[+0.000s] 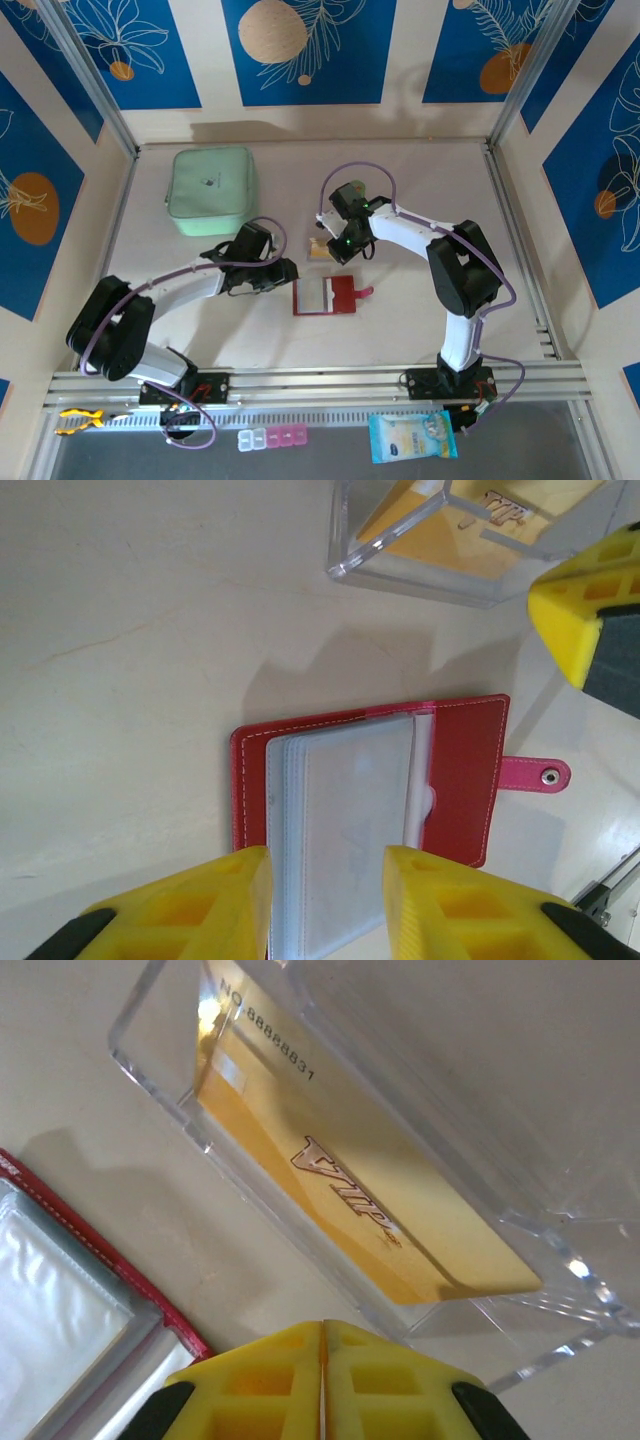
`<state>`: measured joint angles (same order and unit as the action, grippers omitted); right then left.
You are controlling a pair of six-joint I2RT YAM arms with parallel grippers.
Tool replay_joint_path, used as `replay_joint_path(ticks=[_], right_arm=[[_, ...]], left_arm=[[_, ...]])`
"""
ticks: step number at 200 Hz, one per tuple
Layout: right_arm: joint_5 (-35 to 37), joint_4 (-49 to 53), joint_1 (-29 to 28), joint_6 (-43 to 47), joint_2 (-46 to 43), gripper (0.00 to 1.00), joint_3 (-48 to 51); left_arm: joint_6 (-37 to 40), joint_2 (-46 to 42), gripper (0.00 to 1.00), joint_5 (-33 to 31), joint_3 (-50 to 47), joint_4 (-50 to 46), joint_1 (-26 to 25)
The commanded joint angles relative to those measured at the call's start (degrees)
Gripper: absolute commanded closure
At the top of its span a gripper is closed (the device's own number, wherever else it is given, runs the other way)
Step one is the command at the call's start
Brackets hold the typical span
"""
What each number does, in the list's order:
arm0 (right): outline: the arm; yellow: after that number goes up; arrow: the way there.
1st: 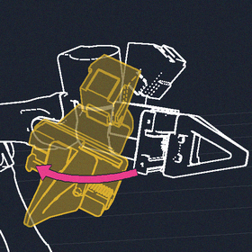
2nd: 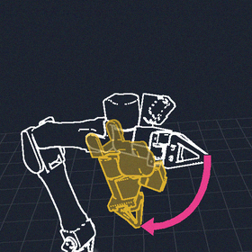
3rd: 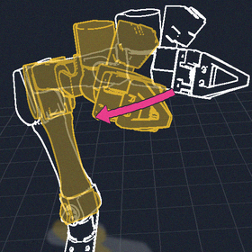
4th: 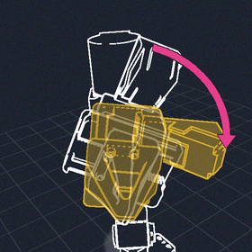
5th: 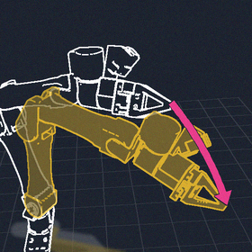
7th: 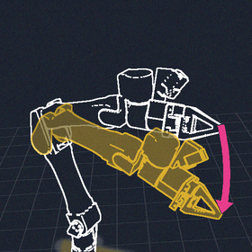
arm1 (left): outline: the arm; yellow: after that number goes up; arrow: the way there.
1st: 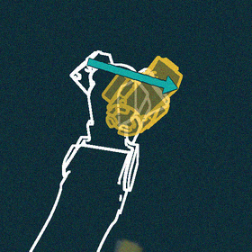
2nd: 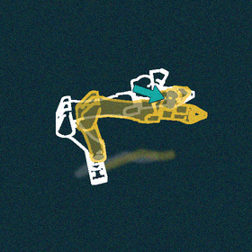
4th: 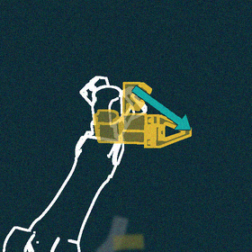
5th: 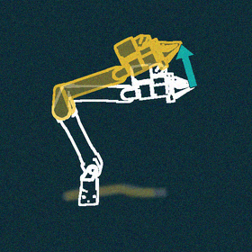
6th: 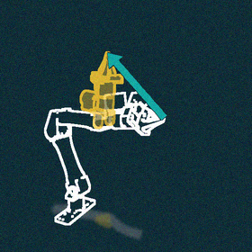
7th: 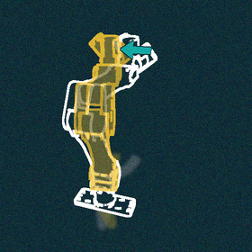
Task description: Take the credit cards out of the card holder
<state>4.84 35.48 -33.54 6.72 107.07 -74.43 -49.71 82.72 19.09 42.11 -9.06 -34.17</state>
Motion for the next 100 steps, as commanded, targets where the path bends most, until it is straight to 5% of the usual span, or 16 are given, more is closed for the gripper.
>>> replay_joint_path(ticks=[1,54,100], right_arm=[[1.26,-1.96,-0.3,-2.02,0.62,0.89,0.58],[-2.2,-1.3,-1.0,-5.37,-3.35,0.89,2.11],[-9.58,-3.95,-1.78,-18.03,-9.81,0.89,7.87]], left_arm=[[-0.9,1.09,0.66,1.13,1.79,0.58,-0.9],[-0.83,2.79,0.7,1.22,1.94,0.25,-1.94],[-1.5,4.28,0.8,2.09,1.03,1.96,-2.73]])
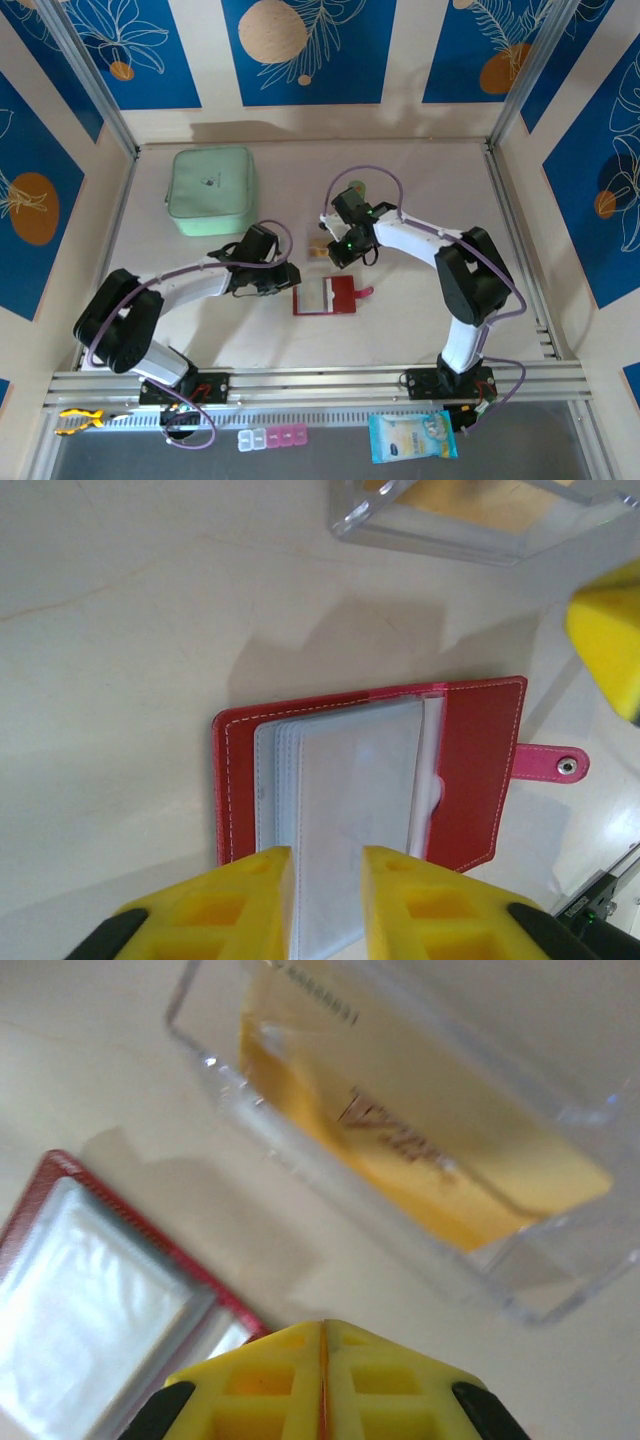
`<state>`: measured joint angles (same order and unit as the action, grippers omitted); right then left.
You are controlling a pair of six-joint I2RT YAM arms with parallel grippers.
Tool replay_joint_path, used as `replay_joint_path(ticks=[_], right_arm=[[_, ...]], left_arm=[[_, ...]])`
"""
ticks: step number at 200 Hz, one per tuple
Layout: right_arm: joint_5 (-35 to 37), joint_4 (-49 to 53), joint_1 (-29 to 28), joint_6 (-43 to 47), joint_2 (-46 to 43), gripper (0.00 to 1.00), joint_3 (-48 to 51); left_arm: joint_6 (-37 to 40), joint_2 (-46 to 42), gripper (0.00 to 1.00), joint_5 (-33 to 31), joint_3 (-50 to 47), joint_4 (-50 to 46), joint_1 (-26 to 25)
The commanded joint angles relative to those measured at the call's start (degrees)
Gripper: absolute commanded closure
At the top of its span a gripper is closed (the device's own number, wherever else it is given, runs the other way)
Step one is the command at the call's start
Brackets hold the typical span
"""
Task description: Take the credit cards out of the card holder
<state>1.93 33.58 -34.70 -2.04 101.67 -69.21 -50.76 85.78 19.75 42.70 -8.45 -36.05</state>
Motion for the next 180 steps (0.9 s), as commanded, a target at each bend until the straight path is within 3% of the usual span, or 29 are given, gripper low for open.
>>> replay_joint_path(ticks=[1,72,108,164,180], right_arm=[[-6.89,-2.13,-0.67,-9.59,-4.52,0.89,2.79],[-12.68,-7.28,-3.93,-34.18,-7.95,0.89,9.87],[-16.95,-11.21,-5.63,-40.21,-7.32,0.88,12.77],[-21.14,-19.69,-6.43,-45.8,-6.03,0.62,16.01],[-21.91,-20.38,-6.43,-46.47,-4.99,0.59,15.99]], left_arm=[[-0.47,1.27,0.8,1.43,0.41,1.34,-0.9],[-1.18,2.29,0.93,-0.59,-1.9,0.54,-2.35],[-1.52,1.77,0.95,-2.62,-2.57,-1.41,-3.03],[-2.02,2.77,0.96,-2.72,-3.59,-0.19,-3.32],[-2.03,3.03,0.96,-3.04,-3.46,-0.12,-3.42]])
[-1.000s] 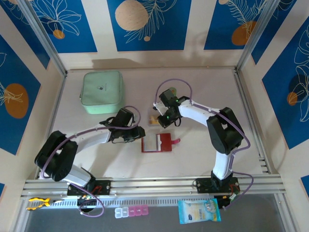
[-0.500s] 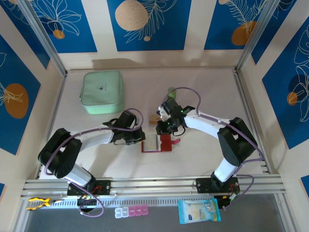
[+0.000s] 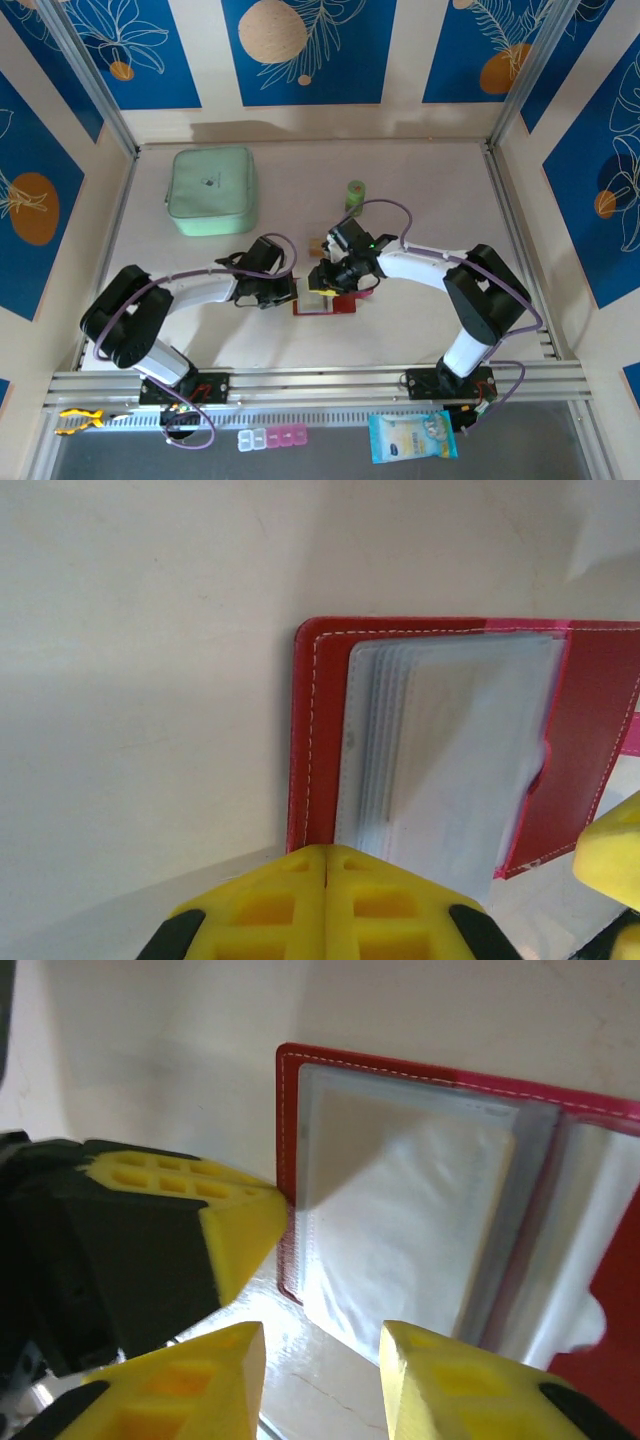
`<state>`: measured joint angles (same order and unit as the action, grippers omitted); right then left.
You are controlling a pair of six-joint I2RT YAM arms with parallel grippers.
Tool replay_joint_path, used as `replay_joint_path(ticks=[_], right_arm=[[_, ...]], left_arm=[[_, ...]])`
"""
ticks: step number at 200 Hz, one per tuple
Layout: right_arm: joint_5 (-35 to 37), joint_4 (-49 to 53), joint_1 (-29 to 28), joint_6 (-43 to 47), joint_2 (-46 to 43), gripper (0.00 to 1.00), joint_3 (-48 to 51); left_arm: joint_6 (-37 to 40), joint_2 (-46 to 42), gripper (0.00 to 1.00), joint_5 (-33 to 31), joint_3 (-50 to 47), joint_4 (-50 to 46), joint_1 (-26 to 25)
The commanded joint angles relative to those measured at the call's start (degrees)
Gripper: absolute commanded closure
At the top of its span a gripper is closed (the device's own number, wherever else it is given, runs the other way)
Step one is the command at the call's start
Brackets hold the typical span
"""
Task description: Take the credit cards out of the card holder
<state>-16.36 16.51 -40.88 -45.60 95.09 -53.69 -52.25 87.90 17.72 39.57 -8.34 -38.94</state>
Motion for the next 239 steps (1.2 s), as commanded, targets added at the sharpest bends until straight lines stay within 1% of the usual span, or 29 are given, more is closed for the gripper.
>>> replay_joint_path(ticks=[1,23,80,148,202,239], right_arm=[[-3.74,-3.32,-0.25,-2.86,1.68,0.59,0.45],[-4.56,-3.53,-0.25,-2.82,2.95,0.6,0.09],[-2.89,0.43,0.47,-0.42,4.92,0.62,-0.76],[-0.72,2.36,2.1,0.74,3.8,0.64,0.21],[-0.78,3.13,3.31,1.9,3.6,0.65,0.95],[-1.25,2.91,3.44,2.1,3.61,0.67,1.4]], left_arm=[[-0.56,0.94,0.96,-1.01,-0.31,-0.25,-0.53],[0.0,1.66,0.97,-1.19,0.32,-1.05,-0.47],[-0.19,1.93,0.96,-1.27,-0.37,-0.69,-0.47],[0.11,2.53,0.96,-1.28,-0.2,-0.76,-0.51],[0.57,1.86,0.96,-1.53,0.93,-2.26,-0.44],[1.51,-0.2,0.92,-2.59,2.5,-4.44,-0.45]])
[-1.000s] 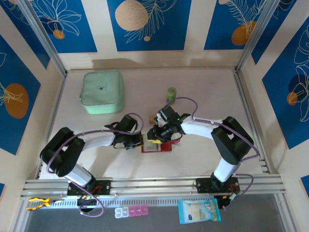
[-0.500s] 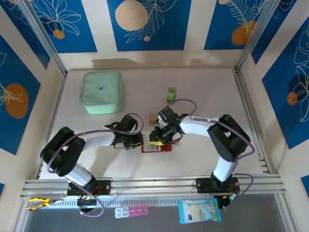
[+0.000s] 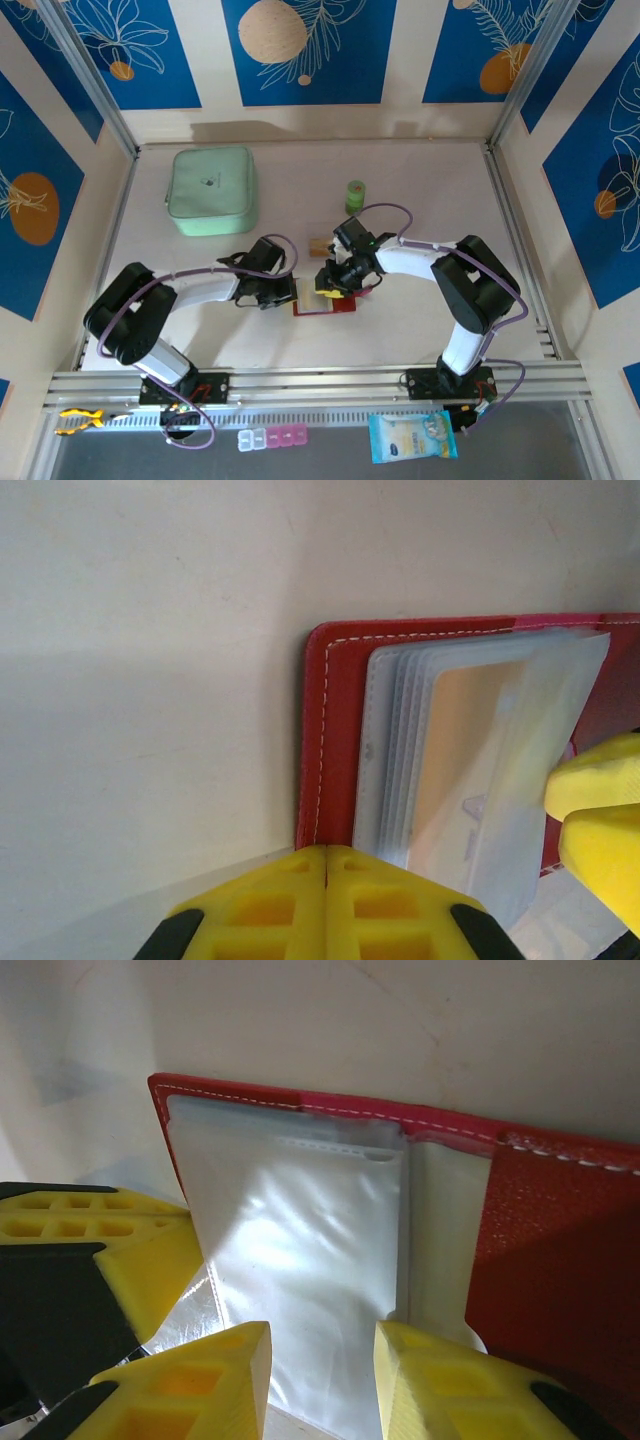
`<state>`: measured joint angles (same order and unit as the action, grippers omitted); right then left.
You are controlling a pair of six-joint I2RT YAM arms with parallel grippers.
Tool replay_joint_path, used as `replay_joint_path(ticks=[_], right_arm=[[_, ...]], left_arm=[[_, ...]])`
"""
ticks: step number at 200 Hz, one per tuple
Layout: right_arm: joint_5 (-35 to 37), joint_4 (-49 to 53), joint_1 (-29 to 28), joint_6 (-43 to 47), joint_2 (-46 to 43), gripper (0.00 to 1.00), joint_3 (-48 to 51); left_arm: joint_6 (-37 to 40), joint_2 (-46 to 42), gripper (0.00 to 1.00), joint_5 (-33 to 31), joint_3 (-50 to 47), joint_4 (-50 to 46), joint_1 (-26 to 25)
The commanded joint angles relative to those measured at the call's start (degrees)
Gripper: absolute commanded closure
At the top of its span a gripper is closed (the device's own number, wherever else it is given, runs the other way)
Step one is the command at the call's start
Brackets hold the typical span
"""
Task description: Take the credit cards out of the card holder
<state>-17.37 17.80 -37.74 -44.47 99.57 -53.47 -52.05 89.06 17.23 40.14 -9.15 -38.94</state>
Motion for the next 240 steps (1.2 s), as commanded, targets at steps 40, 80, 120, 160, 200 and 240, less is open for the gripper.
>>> replay_joint_path(ticks=[40,80,120,160,200,240], right_arm=[[-0.36,1.5,0.29,1.14,-1.08,0.68,1.42],[-0.2,1.01,0.43,0.88,-1.44,0.69,2.19],[-0.39,0.65,0.49,0.87,-1.67,0.69,2.58],[-0.47,0.57,0.57,0.72,-2.01,0.7,2.47],[1.03,1.78,0.9,0.78,-4.92,0.7,3.02],[2.71,4.29,2.72,1.83,-9.73,0.71,3.97]], left_arm=[[0.99,-4.35,0.87,-0.89,3.3,-2.67,-0.6],[-1.93,-4.25,0.78,2.42,3.88,1.9,-1.14],[-3.26,-1.74,0.74,3.52,4.42,3.5,-2.54],[-4.46,-0.25,0.74,4.69,3.85,6.36,-3.39],[-4.97,0.75,0.76,5.0,4.91,6.91,-3.95],[-4.38,1.29,0.77,5.0,7.4,5.14,-4.74]])
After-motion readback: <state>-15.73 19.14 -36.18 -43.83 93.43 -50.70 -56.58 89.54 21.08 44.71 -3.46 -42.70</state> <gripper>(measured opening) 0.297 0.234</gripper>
